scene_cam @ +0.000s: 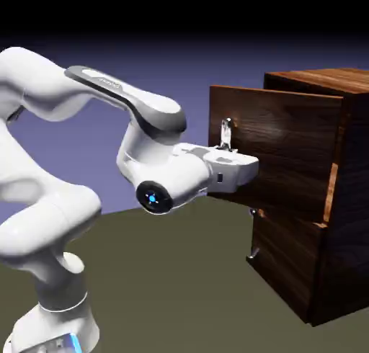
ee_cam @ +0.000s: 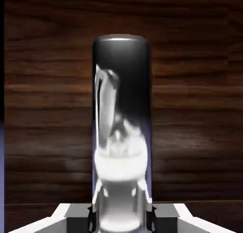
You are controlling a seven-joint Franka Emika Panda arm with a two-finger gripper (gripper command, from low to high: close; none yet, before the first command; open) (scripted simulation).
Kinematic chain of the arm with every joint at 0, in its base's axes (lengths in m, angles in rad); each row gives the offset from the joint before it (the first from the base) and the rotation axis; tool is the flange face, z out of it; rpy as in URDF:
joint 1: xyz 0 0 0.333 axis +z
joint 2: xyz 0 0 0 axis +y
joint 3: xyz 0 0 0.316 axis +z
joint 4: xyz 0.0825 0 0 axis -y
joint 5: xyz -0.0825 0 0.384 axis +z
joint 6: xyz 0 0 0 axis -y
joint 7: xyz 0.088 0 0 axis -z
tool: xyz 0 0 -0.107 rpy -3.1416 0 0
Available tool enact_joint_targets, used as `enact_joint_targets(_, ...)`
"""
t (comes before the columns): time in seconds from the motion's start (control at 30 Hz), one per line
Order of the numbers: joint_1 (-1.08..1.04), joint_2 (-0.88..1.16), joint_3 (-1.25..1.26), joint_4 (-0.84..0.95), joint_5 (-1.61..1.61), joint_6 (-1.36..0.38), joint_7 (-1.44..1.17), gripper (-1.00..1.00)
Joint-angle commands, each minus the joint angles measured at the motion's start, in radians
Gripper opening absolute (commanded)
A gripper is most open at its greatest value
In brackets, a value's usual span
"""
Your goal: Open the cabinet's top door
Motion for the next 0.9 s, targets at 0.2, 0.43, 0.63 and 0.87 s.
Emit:
enact_joint_targets(0.2, -0.080, 0.219, -0.144, 0.140, -0.302, -0.251, -0.088, -1.00)
enact_joint_targets(0.43, -0.114, 0.473, -0.225, 0.361, -0.550, -0.462, -0.173, -1.00)
enact_joint_targets(0.63, -0.121, 0.675, -0.253, 0.579, -0.706, -0.617, -0.227, -1.00)
enact_joint_targets(0.87, -0.122, 0.880, -0.254, 0.832, -0.835, -0.771, -0.268, -1.00)
